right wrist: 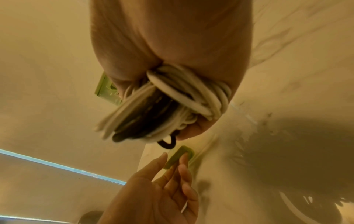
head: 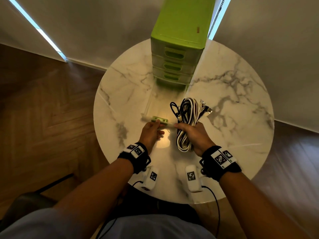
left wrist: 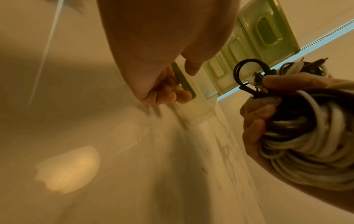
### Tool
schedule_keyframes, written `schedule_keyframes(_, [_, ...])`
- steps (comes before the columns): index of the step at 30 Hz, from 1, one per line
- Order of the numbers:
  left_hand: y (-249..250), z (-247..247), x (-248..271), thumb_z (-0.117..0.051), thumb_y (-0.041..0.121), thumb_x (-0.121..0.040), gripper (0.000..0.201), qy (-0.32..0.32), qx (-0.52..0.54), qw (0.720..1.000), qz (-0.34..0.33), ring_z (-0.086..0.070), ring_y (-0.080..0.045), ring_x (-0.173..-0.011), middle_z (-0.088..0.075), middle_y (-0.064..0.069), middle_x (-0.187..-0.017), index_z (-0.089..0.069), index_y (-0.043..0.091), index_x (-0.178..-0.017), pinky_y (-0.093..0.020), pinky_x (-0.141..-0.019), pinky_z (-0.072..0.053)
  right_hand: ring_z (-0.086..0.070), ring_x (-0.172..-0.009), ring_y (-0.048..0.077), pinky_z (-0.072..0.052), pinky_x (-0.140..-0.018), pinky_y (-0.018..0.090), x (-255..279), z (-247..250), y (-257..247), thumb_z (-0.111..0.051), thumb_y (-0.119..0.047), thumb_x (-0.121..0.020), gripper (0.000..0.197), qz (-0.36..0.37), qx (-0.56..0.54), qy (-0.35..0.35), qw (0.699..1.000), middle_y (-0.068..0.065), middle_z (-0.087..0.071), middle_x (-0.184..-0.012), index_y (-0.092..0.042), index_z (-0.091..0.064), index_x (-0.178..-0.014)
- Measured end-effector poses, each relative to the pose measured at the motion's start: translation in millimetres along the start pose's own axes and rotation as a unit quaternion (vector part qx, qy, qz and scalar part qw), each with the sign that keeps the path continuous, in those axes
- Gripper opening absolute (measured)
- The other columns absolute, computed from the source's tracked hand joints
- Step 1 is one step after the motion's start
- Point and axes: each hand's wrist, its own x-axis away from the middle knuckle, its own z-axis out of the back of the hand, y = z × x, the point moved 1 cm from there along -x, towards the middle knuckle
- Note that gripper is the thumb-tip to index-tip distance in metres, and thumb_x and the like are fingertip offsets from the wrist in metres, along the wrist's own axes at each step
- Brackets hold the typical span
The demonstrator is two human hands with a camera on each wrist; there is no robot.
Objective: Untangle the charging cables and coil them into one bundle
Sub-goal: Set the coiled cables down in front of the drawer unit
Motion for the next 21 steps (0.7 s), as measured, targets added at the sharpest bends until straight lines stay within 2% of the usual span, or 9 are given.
schedule_keyframes(4, [-1.5, 6.1, 5.8, -0.047, 0.025, -0.106, 0.026, -0.016, -0.001, 1.0, 0.011, -0.058, -0.013, -0.062, -0.071, -0.009, -0.097, -0.062, 0.005, -0.11, -0.02, -0.051, -0.041, -0.068, -0.064, 0.013, -0.05, -0.054, 0.024, -5.9, -6.0, -3.0, -0.078, -0.012, -0.08, 0.014, -0.02, 0.005, 0.01, 1.0, 0.004, -0.07, -0.074, -0.009, -0.074, -0.093])
schedule_keyframes(7, [1.0, 14.1, 12.9, -0.049, 0.02, -0.104, 0.021, -0.038, -0.039, 0.998, 0.028, -0.056, -0.015, -0.059, -0.068, -0.015, -0.092, -0.063, 0.006, -0.101, -0.019, -0.047, -0.04, -0.07, -0.077, 0.02, -0.052, -0.067, 0.03, -18.8, -15.6, -10.7, -0.08, -0.018, -0.076, 0.015, -0.034, 0.029, 0.016, 0.999, 0.003, -0.072, -0.077, -0.013, -0.074, -0.088])
schedule_keyframes(8, [2.6, 18.8, 13.0, -0.052, 0.02, -0.103, 0.018, -0.029, -0.058, 0.998, 0.018, -0.056, -0.014, -0.055, -0.069, -0.012, -0.088, -0.063, 0.006, -0.1, -0.02, -0.046, -0.041, -0.07, -0.079, 0.021, -0.053, -0.069, 0.032, -24.3, -20.1, -14.2, -0.08, -0.018, -0.076, 0.013, -0.041, 0.029, 0.016, 0.999, 0.004, -0.072, -0.078, -0.013, -0.073, -0.087])
schedule_keyframes(10, [10.7, 33.0, 8.3, -0.057, 0.023, -0.1, 0.014, 0.015, -0.137, 0.988, -0.068, -0.055, -0.007, -0.053, -0.07, -0.003, -0.08, -0.065, 0.011, -0.098, -0.023, -0.054, -0.044, -0.069, -0.078, 0.023, -0.054, -0.07, 0.032, -38.2, -31.8, -22.5, -0.079, -0.017, -0.076, 0.012, -0.051, 0.035, 0.017, 0.998, 0.006, -0.071, -0.079, -0.014, -0.071, -0.084])
schedule_keyframes(12, [24.1, 50.2, -5.3, -0.063, 0.023, -0.097, 0.007, 0.054, -0.229, 0.953, -0.189, -0.054, -0.001, -0.059, -0.066, 0.003, -0.082, -0.064, 0.017, -0.099, -0.021, -0.064, -0.043, -0.069, -0.078, 0.025, -0.054, -0.068, 0.032, -54.6, -45.5, -29.7, -0.078, -0.016, -0.075, 0.014, -0.067, 0.031, 0.015, 0.997, 0.009, -0.071, -0.082, -0.011, -0.07, -0.084])
schedule_keyframes(14, [41.0, 64.5, -22.1, -0.069, 0.02, -0.092, 0.017, 0.067, -0.293, 0.912, -0.28, -0.052, -0.003, -0.072, -0.059, 0.003, -0.094, -0.062, 0.02, -0.108, -0.017, -0.071, -0.042, -0.07, -0.08, 0.026, -0.056, -0.068, 0.032, -72.7, -59.7, -31.7, -0.077, -0.012, -0.073, 0.02, -0.088, 0.021, 0.01, 0.996, 0.012, -0.072, -0.088, -0.007, -0.07, -0.092])
schedule_keyframes(17, [59.9, 79.2, -50.1, -0.075, 0.019, -0.088, 0.038, 0.027, -0.37, 0.873, -0.316, -0.049, 0.002, -0.086, -0.055, 0.002, -0.109, -0.061, 0.022, -0.124, -0.018, -0.08, -0.043, -0.072, -0.089, 0.027, -0.061, -0.079, 0.036, -97.3, -82.1, -33.2, -0.077, -0.012, -0.067, 0.04, -0.104, 0.02, 0.032, 0.994, 0.012, -0.073, -0.099, -0.004, -0.069, -0.106])
schedule_keyframes(19, [64.8, 83.3, -58.6, -0.072, 0.019, -0.091, 0.033, -0.029, -0.406, 0.855, -0.323, -0.051, 0.01, -0.087, -0.062, 0.003, -0.108, -0.065, 0.02, -0.123, -0.012, -0.08, -0.042, -0.072, -0.09, 0.026, -0.062, -0.083, 0.041, -115.0, -93.0, -26.9, -0.08, -0.017, -0.057, 0.057, -0.103, 0.017, 0.046, 0.993, 0.011, -0.074, -0.103, -0.006, -0.068, -0.111])
schedule_keyframes(21, [63.1, 85.4, -60.3, -0.07, 0.018, -0.094, 0.028, -0.053, -0.421, 0.838, -0.343, -0.051, 0.003, -0.084, -0.065, 0.002, -0.108, -0.068, 0.018, -0.121, -0.003, -0.077, -0.037, -0.074, -0.088, 0.024, -0.063, -0.082, 0.042, -128.5, -99.0, -18.5, -0.081, -0.027, -0.044, 0.069, -0.09, 0.02, 0.051, 0.994, 0.007, -0.076, -0.101, -0.013, -0.069, -0.111])
